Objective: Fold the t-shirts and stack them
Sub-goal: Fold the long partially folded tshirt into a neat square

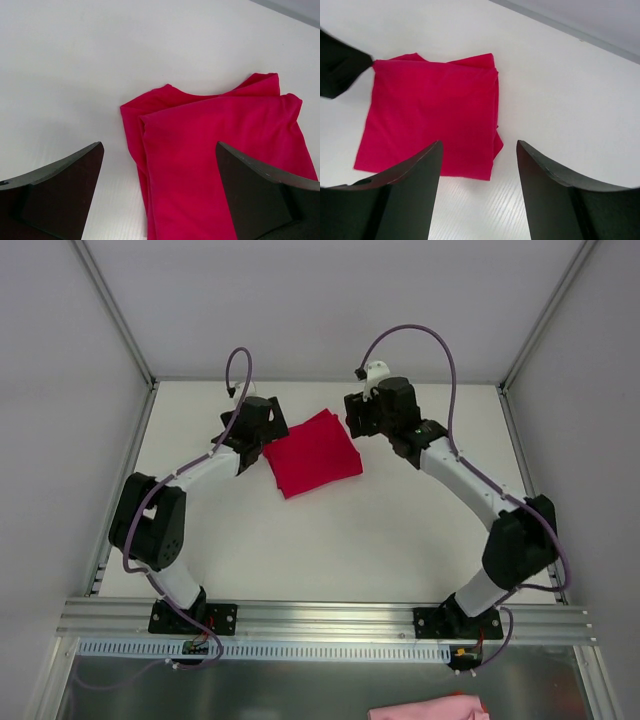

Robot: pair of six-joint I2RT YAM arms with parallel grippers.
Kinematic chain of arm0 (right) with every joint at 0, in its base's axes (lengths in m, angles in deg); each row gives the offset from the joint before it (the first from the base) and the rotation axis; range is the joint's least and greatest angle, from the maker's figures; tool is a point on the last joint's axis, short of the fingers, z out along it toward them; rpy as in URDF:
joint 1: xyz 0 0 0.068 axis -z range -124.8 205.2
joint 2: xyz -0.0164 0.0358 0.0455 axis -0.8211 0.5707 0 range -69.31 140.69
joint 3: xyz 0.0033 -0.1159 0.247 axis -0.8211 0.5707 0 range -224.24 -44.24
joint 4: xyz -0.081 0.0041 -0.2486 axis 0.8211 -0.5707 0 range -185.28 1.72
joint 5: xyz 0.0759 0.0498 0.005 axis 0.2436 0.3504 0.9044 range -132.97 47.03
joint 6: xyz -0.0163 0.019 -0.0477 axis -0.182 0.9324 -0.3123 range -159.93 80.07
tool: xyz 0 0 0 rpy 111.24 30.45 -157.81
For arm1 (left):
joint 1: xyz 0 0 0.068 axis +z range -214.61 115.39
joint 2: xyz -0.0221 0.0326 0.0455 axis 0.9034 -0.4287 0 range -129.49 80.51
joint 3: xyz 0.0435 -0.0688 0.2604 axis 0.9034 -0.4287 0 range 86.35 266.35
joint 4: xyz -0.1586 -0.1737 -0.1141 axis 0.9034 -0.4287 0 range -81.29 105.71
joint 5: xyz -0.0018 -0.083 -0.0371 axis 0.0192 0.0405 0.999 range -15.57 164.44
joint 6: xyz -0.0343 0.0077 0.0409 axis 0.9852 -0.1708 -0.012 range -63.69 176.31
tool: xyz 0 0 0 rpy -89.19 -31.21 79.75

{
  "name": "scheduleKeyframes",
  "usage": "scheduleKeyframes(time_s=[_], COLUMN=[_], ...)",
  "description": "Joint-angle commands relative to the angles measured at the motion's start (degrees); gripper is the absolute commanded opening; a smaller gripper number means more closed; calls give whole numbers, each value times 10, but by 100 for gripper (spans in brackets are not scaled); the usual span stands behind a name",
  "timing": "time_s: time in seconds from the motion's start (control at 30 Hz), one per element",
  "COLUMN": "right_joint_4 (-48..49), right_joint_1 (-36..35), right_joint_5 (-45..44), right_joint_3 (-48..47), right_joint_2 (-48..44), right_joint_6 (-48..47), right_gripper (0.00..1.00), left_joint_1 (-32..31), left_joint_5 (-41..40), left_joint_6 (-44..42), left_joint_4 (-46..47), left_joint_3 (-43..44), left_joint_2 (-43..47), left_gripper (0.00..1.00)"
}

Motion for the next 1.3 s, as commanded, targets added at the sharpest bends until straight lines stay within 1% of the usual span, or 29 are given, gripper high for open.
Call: scheduleKeyframes(time_s=[0.0,0.13,0.23,0.3,0.43,0.57,0.77,0.8,0.83,0.9,0.93,1.0,1.03,1.17,1.27], right_joint_4=[44,48,54,59,63,46,53,49,48,54,62,69,96,104,106], right_joint_1=[-29,-45,-64,-79,-113,-150,-159,-161,-160,-160,-160,-160,-160,-160,-160], right_joint_5=[-45,-52,-73,-90,-105,-154,-160,-167,-184,-196,-202,-196,-185,-159,-148], right_joint_3=[67,137,193,234,291,328,364,360,359,366,371,388,395,401,402], right_joint_2=[-84,-150,-201,-241,-301,-345,-383,-384,-387,-399,-404,-421,-426,-440,-445], right_joint_6=[17,30,32,35,40,42,60,60,61,60,59,61,61,61,68], right_gripper=[64,64,63,61,56,55,56,58,66,74,83,94,100,100,100], left_joint_1=[-2,0,0,0,1,1,4,9,11,12,12,12,13,14,16], left_joint_5=[19,31,34,36,34,31,14,19,23,24,20,18,18,23,33], left_joint_6=[-21,-24,-23,-24,-21,-19,-17,-11,-9,-7,-7,-8,-8,-4,-1], left_joint_4=[16,23,6,4,10,5,-24,-26,-27,-31,-32,-38,-39,-41,-41], left_joint_3=[23,40,72,83,85,86,95,94,92,88,86,83,82,70,58], left_joint_2=[-20,-52,-95,-103,-115,-116,-109,-105,-100,-95,-89,-82,-76,-51,-29], left_gripper=[96,95,94,93,91,91,92,92,92,92,92,92,92,93,95])
